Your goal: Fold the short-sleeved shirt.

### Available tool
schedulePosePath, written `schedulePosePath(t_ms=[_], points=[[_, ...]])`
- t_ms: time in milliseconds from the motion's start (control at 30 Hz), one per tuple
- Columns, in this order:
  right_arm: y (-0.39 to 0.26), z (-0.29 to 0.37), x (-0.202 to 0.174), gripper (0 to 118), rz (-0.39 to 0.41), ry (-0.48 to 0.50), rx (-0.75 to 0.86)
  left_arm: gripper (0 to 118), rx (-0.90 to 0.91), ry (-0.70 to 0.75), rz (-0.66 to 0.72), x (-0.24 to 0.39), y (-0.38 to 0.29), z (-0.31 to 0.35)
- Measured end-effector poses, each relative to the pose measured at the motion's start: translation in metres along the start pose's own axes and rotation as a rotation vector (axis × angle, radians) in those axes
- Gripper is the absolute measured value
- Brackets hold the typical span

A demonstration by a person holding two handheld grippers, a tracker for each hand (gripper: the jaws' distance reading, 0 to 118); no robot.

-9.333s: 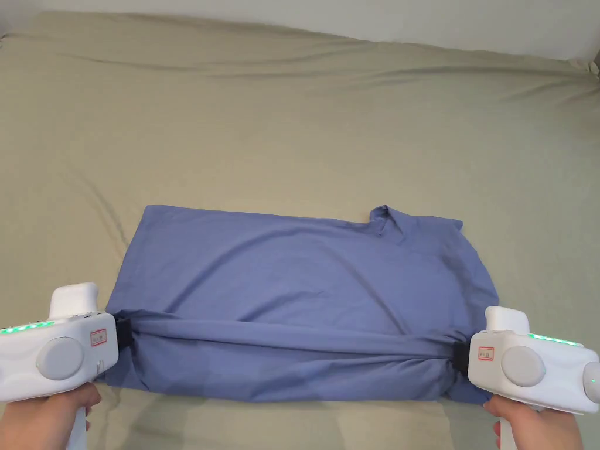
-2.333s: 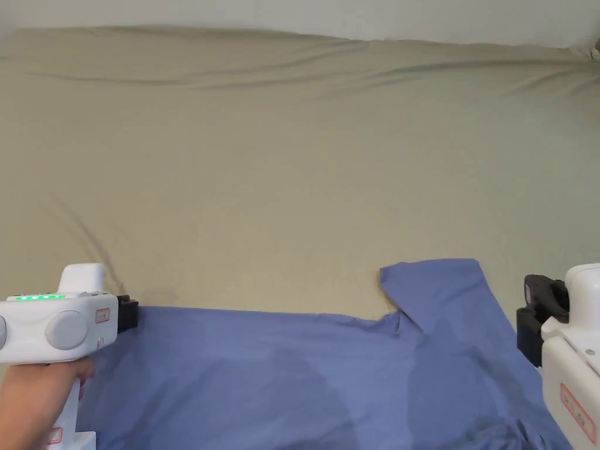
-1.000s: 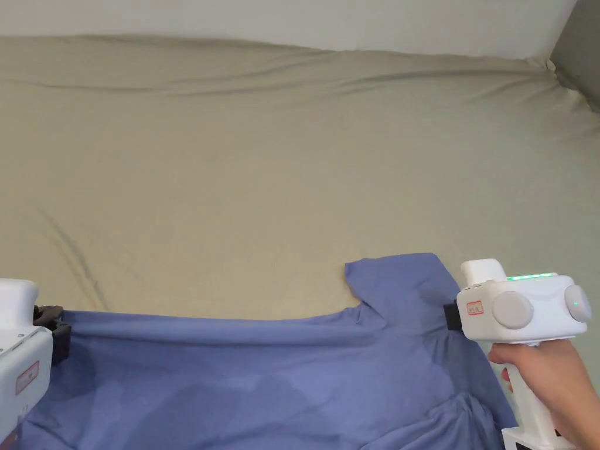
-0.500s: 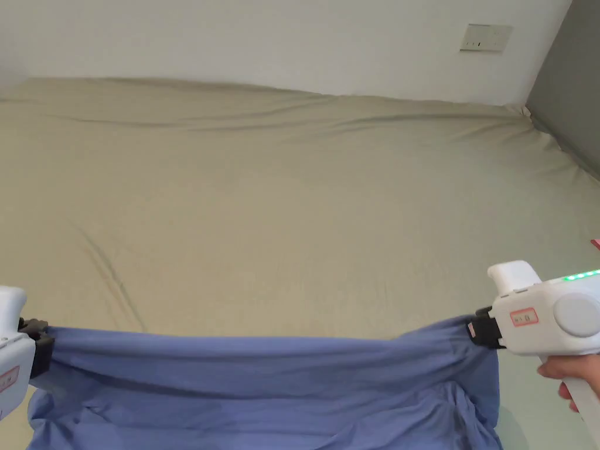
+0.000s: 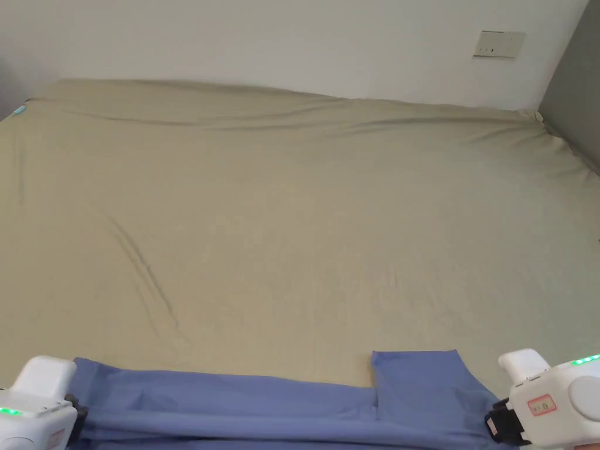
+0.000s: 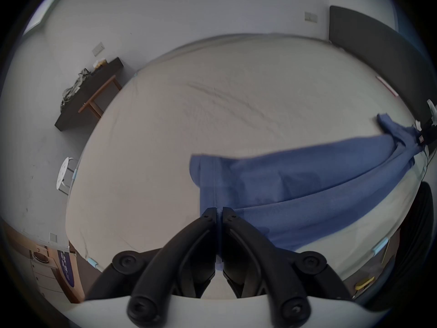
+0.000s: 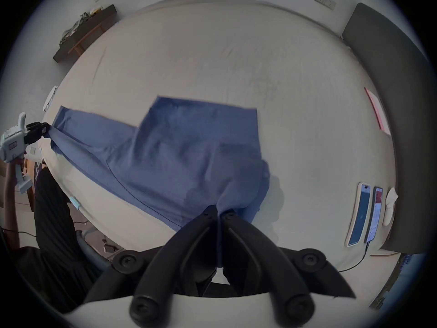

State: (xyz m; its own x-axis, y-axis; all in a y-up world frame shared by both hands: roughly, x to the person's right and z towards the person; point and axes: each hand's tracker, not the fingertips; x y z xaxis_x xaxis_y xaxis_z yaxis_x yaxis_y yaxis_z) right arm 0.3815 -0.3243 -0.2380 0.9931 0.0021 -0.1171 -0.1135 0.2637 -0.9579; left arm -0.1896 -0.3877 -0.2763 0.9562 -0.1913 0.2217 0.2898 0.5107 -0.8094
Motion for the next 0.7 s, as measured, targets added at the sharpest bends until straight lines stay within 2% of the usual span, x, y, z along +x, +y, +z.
schedulePosePath(t_ms=[33, 133, 167, 267, 400, 433, 533, 567, 633, 700], points=[[-0.012, -0.022, 0.003, 1, -0.002, -0.001, -0.017, 2, -0.015, -0.004, -0.009, 0.0, -0.003, -0.009], [-0.009, -0.022, 0.007, 1, -0.021, 0.007, -0.05, 2, -0.054, -0.005, -0.028, 0.001, -0.006, -0.02], [-0.019, -0.06, 0.008, 1, -0.027, 0.006, -0.062, 2, -0.071, -0.009, -0.031, 0.001, -0.006, -0.023], [-0.018, -0.081, 0.011, 1, -0.032, 0.007, -0.122, 2, -0.118, -0.019, -0.05, 0.002, -0.007, -0.03], [-0.023, -0.115, 0.03, 1, -0.04, 0.004, -0.165, 2, -0.173, -0.021, -0.11, 0.004, -0.01, -0.041], [-0.025, -0.091, -0.007, 1, -0.043, 0.0, -0.166, 2, -0.186, -0.035, -0.108, 0.005, -0.011, -0.045], [-0.025, -0.083, -0.029, 1, -0.035, -0.008, -0.173, 2, -0.203, -0.034, -0.132, 0.007, -0.009, -0.05], [-0.022, -0.087, -0.014, 4, -0.027, -0.01, -0.176, 2, -0.213, -0.033, -0.136, 0.007, -0.007, -0.05], [-0.02, -0.085, -0.013, 13, -0.023, -0.014, -0.177, 6, -0.225, -0.035, -0.136, 0.005, -0.004, -0.051], [-0.018, -0.081, -0.004, 27, -0.026, -0.029, -0.164, 9, -0.221, -0.033, -0.124, 0.003, 0.0, -0.046]])
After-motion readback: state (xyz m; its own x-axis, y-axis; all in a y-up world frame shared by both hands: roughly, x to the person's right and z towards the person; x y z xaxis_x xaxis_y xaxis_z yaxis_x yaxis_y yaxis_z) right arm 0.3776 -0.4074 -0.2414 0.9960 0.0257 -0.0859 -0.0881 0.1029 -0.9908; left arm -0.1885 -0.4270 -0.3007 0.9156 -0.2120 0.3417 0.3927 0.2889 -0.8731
